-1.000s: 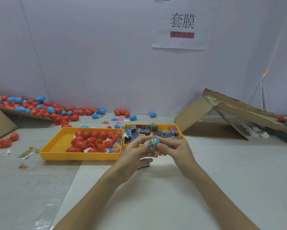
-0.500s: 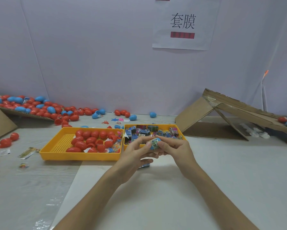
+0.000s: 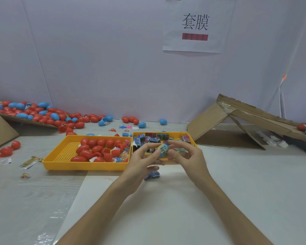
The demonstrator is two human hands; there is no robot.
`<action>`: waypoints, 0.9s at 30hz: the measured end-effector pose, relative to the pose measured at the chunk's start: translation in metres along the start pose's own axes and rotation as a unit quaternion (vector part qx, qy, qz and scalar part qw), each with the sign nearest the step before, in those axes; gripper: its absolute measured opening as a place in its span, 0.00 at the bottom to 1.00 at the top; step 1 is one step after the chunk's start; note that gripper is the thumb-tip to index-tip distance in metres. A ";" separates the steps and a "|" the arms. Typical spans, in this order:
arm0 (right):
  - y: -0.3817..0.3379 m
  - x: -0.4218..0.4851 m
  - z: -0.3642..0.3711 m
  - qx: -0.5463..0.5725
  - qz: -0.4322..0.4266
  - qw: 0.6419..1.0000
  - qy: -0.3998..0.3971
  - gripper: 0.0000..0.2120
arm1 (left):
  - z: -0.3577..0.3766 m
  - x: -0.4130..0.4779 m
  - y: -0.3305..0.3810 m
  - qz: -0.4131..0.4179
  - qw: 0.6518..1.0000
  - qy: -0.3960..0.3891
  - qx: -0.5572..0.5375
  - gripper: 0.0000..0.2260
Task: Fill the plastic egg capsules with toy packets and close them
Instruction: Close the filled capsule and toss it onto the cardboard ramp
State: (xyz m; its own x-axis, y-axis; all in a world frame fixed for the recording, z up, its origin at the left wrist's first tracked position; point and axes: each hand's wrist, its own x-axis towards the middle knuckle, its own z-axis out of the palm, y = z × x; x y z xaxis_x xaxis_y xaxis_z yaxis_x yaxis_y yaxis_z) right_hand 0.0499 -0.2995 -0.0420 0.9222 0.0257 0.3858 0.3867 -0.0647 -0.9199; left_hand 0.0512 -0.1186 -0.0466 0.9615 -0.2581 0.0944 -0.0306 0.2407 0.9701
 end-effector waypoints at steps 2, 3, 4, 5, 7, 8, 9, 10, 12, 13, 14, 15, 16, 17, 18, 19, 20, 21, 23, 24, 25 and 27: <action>-0.001 0.000 -0.002 -0.017 -0.018 1.000 0.008 0.07 | -0.001 0.001 -0.001 0.007 1.000 0.017 0.014 0.12; -0.002 0.000 -0.002 -0.018 -0.023 1.000 0.008 0.05 | -0.001 0.002 -0.001 0.012 0.999 0.020 0.023 0.12; -0.002 0.000 -0.002 -0.020 -0.026 0.999 0.006 0.05 | -0.001 0.002 -0.002 0.017 0.999 0.021 0.030 0.12; -0.002 -0.001 -0.002 -0.024 -0.027 0.999 0.005 0.06 | -0.001 0.002 -0.002 0.020 0.999 0.022 0.036 0.12; -0.001 0.000 -0.002 -0.034 -0.026 0.999 0.008 0.06 | -0.001 0.003 -0.003 0.025 0.998 0.024 0.045 0.12; -0.001 0.000 -0.002 -0.038 -0.024 0.999 0.013 0.06 | -0.001 0.003 -0.004 0.028 0.998 0.026 0.052 0.12; 0.000 0.000 -0.003 -0.042 -0.023 0.999 0.017 0.05 | -0.001 0.003 -0.005 0.033 0.997 0.028 0.062 0.13; 0.000 0.001 -0.003 -0.047 -0.023 0.998 0.021 0.05 | -0.002 0.004 -0.005 0.038 0.996 0.030 0.072 0.13; 0.001 0.001 -0.003 -0.060 -0.021 0.998 0.022 0.06 | -0.001 0.004 -0.006 0.044 0.995 0.031 0.085 0.13; 0.001 0.001 -0.003 -0.065 -0.018 0.998 0.019 0.06 | -0.001 0.004 -0.006 0.045 0.994 0.032 0.089 0.13; 0.001 0.002 -0.003 -0.066 -0.014 0.998 0.015 0.06 | -0.001 0.004 -0.006 0.046 0.994 0.032 0.092 0.13; 0.001 0.002 -0.003 -0.060 -0.006 0.998 0.009 0.06 | -0.001 0.004 -0.006 0.048 0.994 0.031 0.092 0.12; 0.002 0.002 -0.004 -0.049 0.006 0.999 0.001 0.06 | -0.001 0.003 -0.006 0.050 0.994 0.029 0.091 0.12; 0.002 0.003 -0.005 -0.039 0.019 0.999 -0.009 0.05 | -0.001 0.003 -0.006 0.052 0.994 0.027 0.089 0.12; 0.002 0.003 -0.006 -0.032 0.033 0.999 -0.020 0.05 | -0.001 0.003 -0.006 0.054 0.994 0.026 0.090 0.12; 0.002 0.003 -0.006 -0.029 0.043 0.998 -0.030 0.05 | -0.001 0.002 -0.006 0.055 0.994 0.026 0.094 0.12; 0.003 0.004 -0.006 -0.026 0.050 0.998 -0.038 0.06 | -0.001 0.002 -0.007 0.056 0.993 0.027 0.096 0.11; 0.003 0.004 -0.007 -0.024 0.054 0.997 -0.044 0.07 | -0.001 0.002 -0.007 0.057 0.993 0.027 0.098 0.11; 0.003 0.004 -0.007 -0.031 0.055 0.996 -0.056 0.09 | -0.001 0.003 -0.006 0.056 0.993 0.025 0.102 0.12; 0.003 0.004 -0.007 -0.039 0.054 0.996 -0.062 0.08 | -0.001 0.002 -0.005 0.053 0.993 0.021 0.103 0.13; 0.003 0.004 -0.007 -0.046 0.052 0.995 -0.067 0.08 | 0.000 0.002 -0.004 0.050 0.993 0.012 0.104 0.15; 0.004 0.004 -0.007 -0.057 0.051 0.994 -0.078 0.07 | 0.000 0.001 -0.004 0.039 0.994 -0.011 0.100 0.20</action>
State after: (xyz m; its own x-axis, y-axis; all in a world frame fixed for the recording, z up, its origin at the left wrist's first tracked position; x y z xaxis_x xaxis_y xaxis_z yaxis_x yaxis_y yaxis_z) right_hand 0.0554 -0.3068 -0.0433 0.9493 0.1663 0.2669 0.2960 -0.1866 -0.9368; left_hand 0.0522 -0.1197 -0.0502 0.9478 -0.2674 0.1735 -0.1601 0.0712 0.9845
